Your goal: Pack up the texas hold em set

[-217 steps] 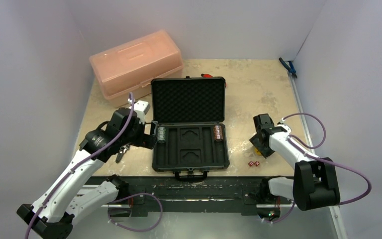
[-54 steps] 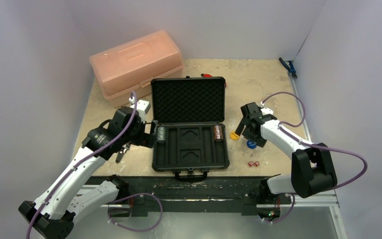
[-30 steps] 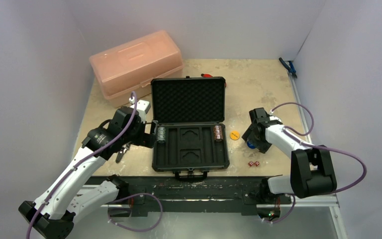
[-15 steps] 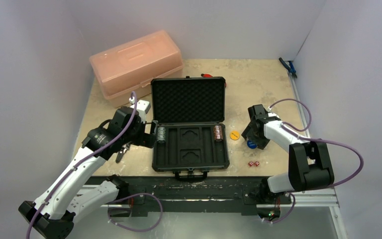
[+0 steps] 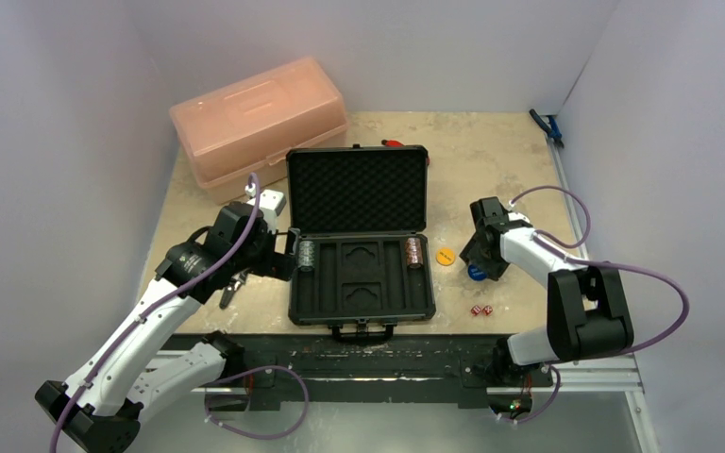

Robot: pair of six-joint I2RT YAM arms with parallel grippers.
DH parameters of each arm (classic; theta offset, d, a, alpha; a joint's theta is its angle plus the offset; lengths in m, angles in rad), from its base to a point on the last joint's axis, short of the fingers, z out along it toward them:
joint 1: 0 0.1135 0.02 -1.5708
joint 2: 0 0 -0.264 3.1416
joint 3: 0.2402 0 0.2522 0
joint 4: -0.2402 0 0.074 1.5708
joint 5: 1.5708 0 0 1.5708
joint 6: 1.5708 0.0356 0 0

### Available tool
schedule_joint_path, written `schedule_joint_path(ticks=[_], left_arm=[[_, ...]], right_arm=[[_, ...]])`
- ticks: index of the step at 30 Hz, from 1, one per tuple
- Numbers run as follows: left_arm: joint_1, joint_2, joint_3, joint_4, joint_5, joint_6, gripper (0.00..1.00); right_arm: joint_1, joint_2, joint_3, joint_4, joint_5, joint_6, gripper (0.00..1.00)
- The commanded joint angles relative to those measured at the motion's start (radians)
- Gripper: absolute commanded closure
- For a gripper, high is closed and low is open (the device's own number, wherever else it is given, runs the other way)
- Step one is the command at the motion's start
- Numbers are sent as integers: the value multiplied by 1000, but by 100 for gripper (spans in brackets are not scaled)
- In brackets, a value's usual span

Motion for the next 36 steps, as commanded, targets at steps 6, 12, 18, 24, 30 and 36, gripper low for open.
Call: schedule_joint_path(ticks=[6,12,18,24,30,36], left_arm=[[8,-32,-7,17,8,22,4],[7,-35,-9,19,18,24,4],[7,-38,-10,19,21,24,4],[7,-34,-10,20,21,24,4],[8,-31,-9,21,21,24,4],[7,-27,-10,20,21,24,4]], right_arm=[[15,107,-31,9,2,7,46],[29,111,-27,0,13,12,48],[31,104,-24,6,3,1,62],[31,65,-5,-12,13,-4,75],[32,20,8,-23,18,-1,97],[32,-4,28,-49,10,-5,100]])
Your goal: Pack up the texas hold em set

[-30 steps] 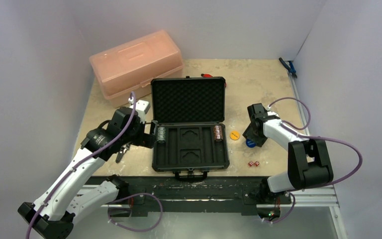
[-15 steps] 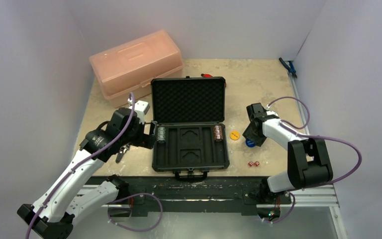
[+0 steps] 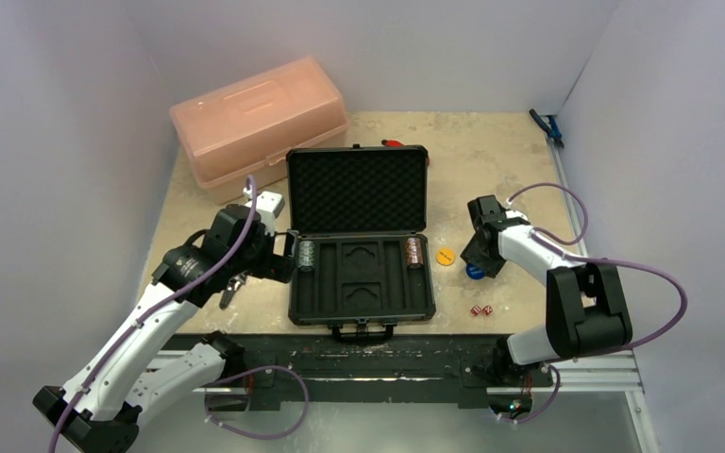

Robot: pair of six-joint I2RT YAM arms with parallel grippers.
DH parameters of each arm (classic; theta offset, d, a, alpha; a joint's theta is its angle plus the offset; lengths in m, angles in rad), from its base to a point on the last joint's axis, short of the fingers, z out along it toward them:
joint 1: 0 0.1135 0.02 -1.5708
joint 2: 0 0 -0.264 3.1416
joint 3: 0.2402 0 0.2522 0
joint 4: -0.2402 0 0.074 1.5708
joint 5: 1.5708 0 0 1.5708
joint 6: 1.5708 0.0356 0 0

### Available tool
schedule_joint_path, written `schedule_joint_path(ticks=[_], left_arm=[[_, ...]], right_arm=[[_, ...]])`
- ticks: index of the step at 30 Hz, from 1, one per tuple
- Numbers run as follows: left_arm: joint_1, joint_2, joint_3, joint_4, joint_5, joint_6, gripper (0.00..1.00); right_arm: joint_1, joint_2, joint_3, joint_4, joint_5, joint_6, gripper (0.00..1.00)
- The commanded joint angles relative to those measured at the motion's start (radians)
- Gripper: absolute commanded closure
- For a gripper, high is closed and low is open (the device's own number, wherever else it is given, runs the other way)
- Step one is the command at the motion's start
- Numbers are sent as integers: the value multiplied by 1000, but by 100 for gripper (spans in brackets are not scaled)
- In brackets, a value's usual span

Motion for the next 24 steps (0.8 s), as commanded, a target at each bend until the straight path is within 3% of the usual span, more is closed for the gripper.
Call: schedule_joint_path(ticks=[1,24], left_arm=[[7,0,0,20,9,24,4],[7,15,1,22,12,26,5]], right_arm=[[9,-23,6,-35,-6,-7,100],[9,-110,105,-106,15,-105,100]])
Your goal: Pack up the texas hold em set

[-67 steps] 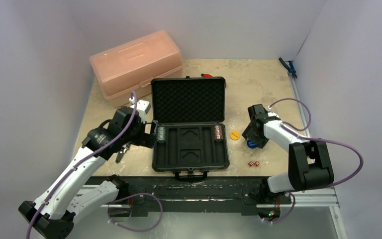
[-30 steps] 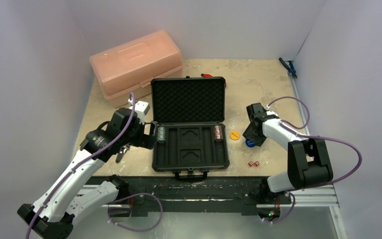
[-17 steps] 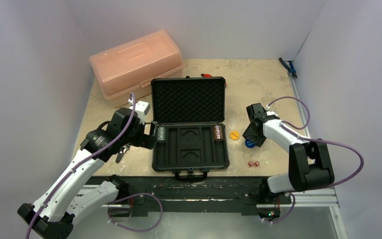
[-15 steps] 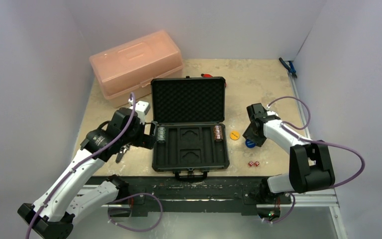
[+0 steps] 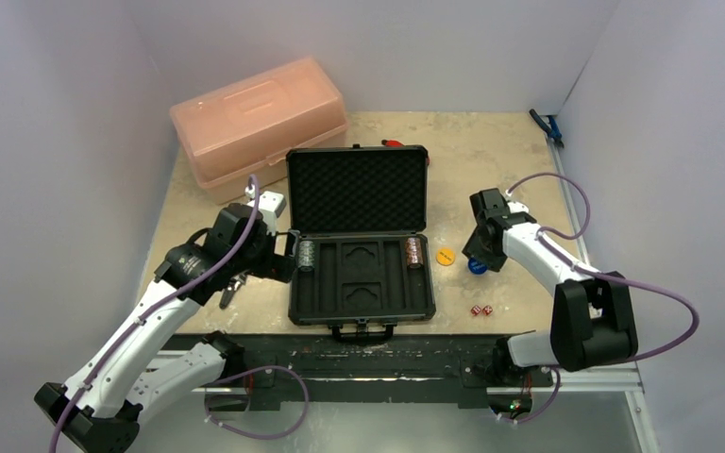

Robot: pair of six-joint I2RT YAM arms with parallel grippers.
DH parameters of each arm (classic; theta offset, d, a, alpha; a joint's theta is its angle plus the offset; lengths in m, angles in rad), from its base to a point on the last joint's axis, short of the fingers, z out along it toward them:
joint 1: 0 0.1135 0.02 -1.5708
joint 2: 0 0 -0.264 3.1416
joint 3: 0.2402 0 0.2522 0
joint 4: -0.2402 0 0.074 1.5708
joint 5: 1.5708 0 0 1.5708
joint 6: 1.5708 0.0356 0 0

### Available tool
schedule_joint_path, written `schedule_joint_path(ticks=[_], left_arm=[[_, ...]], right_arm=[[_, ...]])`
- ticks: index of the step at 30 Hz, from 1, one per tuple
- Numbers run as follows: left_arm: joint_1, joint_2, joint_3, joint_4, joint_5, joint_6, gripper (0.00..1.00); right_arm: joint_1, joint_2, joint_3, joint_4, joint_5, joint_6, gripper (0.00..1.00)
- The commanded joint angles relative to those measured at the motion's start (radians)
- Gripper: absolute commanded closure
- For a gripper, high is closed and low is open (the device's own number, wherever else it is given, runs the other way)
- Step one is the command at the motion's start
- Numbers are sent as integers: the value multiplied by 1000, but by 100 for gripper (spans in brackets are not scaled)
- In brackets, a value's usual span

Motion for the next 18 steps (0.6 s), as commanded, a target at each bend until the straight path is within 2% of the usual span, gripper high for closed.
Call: schedule_joint_path(ticks=[1,11,18], left_arm=[[8,1,0,23,12,24,5],[9,7,1,22,22,26,5],[8,6,0,22,24,26,5]], right_arm=[[4,-53,44,-12,6,-41,100],[4,-92,98,-65,-4,-27,100],[21,-173,113,12,-120,-84,100]])
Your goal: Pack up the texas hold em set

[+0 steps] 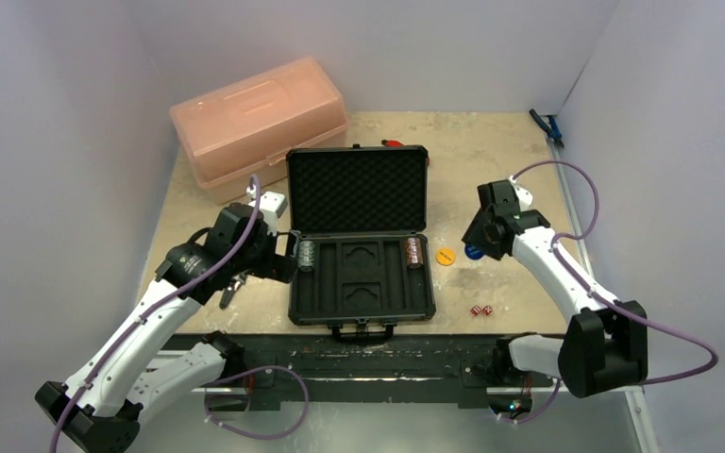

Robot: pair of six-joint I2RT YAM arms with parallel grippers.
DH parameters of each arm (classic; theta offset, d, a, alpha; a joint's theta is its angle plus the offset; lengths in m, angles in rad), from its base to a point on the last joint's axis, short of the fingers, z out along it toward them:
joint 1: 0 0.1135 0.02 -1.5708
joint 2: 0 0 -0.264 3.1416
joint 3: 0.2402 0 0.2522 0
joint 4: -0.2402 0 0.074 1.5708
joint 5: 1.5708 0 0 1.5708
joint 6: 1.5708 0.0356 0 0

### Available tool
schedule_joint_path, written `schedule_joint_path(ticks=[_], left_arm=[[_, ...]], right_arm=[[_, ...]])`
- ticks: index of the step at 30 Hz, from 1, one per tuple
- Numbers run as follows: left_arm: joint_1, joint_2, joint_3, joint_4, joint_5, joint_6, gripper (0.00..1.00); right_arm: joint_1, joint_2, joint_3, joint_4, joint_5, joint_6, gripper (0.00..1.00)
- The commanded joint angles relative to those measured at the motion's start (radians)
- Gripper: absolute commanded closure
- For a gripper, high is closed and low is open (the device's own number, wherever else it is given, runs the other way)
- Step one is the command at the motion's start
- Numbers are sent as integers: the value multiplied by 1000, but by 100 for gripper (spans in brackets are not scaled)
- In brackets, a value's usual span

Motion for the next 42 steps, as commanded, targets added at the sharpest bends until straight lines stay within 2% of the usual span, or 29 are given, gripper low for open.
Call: schedule_joint_path(ticks=[1,7,20,32,42], left_arm=[[9,-1,-1,23,11,25,5],[8,2,1,24,12,24,5],[8,0,1,24,7,25,6],[8,-11,0,21,5,25,6],[9,-18,0,22,6,24,6]], right_arm=[[18,-68,55,50,-88,-50,100],[87,-61,136,36,-95,-61,100],[299,72,289,14,-70,-42,100],[544,245,426,10,-7,21,100],[663,405,550,4,25,31,100]])
